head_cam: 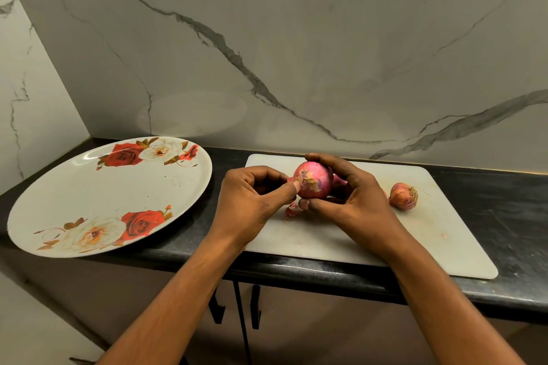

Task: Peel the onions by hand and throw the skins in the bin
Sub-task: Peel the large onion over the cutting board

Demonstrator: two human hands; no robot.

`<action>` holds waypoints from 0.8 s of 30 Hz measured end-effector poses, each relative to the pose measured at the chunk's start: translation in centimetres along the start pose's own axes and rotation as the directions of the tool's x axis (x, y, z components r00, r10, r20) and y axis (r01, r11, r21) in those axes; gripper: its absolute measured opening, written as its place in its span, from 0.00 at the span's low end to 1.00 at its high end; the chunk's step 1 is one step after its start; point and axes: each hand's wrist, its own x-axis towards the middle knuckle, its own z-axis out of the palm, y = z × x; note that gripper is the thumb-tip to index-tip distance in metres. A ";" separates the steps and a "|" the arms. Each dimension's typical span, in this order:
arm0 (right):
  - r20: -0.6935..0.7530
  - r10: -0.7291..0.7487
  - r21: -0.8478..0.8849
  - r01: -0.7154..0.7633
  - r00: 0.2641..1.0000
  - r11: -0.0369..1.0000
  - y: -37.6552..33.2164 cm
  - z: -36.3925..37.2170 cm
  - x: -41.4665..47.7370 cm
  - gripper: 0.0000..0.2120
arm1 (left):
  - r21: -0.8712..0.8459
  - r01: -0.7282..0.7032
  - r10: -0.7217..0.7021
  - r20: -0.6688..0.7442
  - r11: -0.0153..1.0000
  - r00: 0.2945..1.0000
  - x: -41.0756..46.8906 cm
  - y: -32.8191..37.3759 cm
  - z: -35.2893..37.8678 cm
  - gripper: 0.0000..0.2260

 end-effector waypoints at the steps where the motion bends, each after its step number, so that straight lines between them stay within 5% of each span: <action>1: 0.002 0.002 0.001 -0.002 1.000 1.000 0.0 -0.1 0.0 0.34 | 0.005 -0.005 0.005 0.002 1.000 1.000 0.0 0.0 0.0 0.04; 7: -0.010 0.006 0.043 -0.006 1.000 0.999 -0.1 0.0 -0.1 0.34 | -0.090 0.011 -0.012 -0.013 0.996 1.000 0.1 0.0 0.0 0.03; 24: -0.198 0.007 0.115 0.017 0.980 0.993 -0.4 -0.2 -0.3 0.31 | 0.011 0.061 -0.060 -0.058 0.998 0.997 0.2 -0.4 0.1 0.01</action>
